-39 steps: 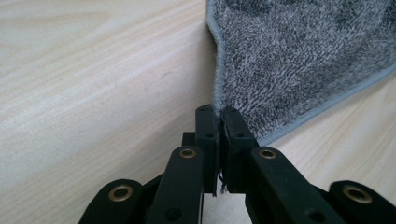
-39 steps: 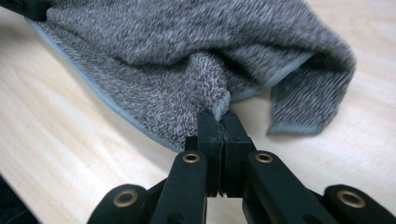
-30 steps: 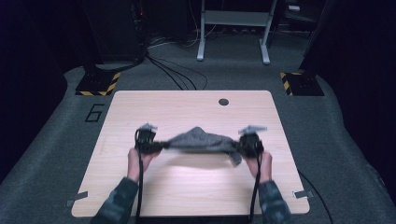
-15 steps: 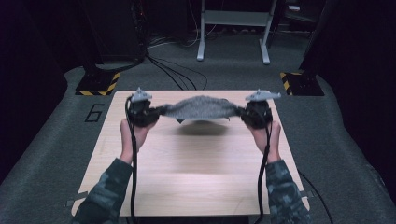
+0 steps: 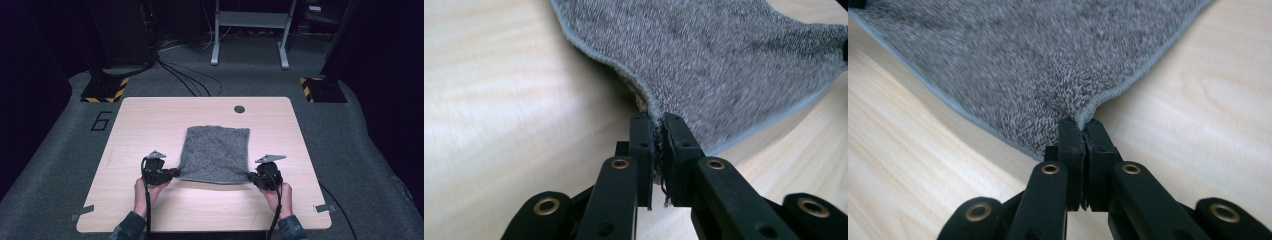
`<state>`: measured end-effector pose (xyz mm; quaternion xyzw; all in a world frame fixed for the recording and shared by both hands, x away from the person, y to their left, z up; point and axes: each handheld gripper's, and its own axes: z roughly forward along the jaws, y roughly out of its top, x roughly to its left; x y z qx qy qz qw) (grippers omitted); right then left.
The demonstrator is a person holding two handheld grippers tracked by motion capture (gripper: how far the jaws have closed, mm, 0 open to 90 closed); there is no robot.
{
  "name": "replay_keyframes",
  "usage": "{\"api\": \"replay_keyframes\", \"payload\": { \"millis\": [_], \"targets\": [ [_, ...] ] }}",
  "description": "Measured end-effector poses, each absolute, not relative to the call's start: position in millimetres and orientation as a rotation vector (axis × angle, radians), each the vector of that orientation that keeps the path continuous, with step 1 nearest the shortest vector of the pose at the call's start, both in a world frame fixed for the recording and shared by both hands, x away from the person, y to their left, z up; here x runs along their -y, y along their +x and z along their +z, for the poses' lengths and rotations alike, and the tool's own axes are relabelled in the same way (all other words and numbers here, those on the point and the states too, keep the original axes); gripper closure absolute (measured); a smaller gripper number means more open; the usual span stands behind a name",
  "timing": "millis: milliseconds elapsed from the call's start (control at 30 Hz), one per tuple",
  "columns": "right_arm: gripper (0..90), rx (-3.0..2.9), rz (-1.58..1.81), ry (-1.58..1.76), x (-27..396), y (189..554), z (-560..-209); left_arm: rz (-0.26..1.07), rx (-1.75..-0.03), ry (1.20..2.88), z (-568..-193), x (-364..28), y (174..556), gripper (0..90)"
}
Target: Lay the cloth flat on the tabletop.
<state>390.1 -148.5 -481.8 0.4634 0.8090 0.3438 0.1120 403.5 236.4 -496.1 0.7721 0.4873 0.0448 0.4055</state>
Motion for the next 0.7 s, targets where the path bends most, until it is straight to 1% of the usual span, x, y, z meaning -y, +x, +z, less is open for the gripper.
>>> {"api": "replay_keyframes", "payload": {
  "millis": [67, 167, 267, 333, 367, 400, 500, 567, 600, 633, 667, 700],
  "targets": [
    [88.0, -2.378, 1.015, 1.362, 151.0, 388.3, -483.4, 0.097, -1.236, 1.957, -499.3, -237.3, 397.2, 82.8],
    [85.3, -2.402, 0.971, 1.381, 154.6, 380.7, -489.0, 0.064, -1.232, 1.967, -506.1, -235.4, 384.6, 78.0],
    [79.2, -2.400, 0.940, 1.418, 158.8, 373.7, -492.4, 0.049, -1.227, 1.990, -508.0, -234.0, 374.9, 63.9],
    [71.7, -2.385, 0.929, 1.429, 164.6, 371.5, -493.1, 0.061, -1.221, 1.994, -505.5, -236.0, 371.3, 50.6],
    [71.7, -2.385, 0.929, 1.429, 164.6, 371.5, -493.1, 0.061, -1.221, 1.994, -505.5, -236.0, 371.3, 45.9],
    [67.5, -2.377, 0.940, 1.452, 167.0, 370.7, -492.4, 0.079, -1.220, 1.993, -503.0, -237.1, 370.1, 45.9],
    [52.4, -2.351, 0.957, 1.468, 172.4, 371.5, -487.6, 0.141, -1.213, 1.976, -494.3, -240.4, 372.9, 34.3],
    [44.9, -2.339, 0.977, 1.455, 172.2, 375.4, -483.1, 0.158, -1.188, 1.973, -487.7, -241.2, 379.3, 30.1],
    [38.7, -2.338, 1.002, 1.420, 168.5, 381.3, -479.0, 0.171, -1.177, 1.968, -485.0, -239.6, 382.7, 27.3],
    [35.4, -2.350, 0.994, 1.404, 165.4, 384.3, -477.0, 0.176, -1.157, 1.965, -481.1, -235.8, 390.4, 24.7],
    [35.4, -2.350, 0.994, 1.404, 165.4, 384.3, -477.0, 0.176, -1.157, 1.965, -481.1, -235.8, 390.4, 21.7],
    [29.5, -2.369, 1.022, 1.357, 156.9, 390.9, -474.4, 0.167, -1.142, 1.966, -479.3, -231.5, 396.2, 20.9]
  ]
}}
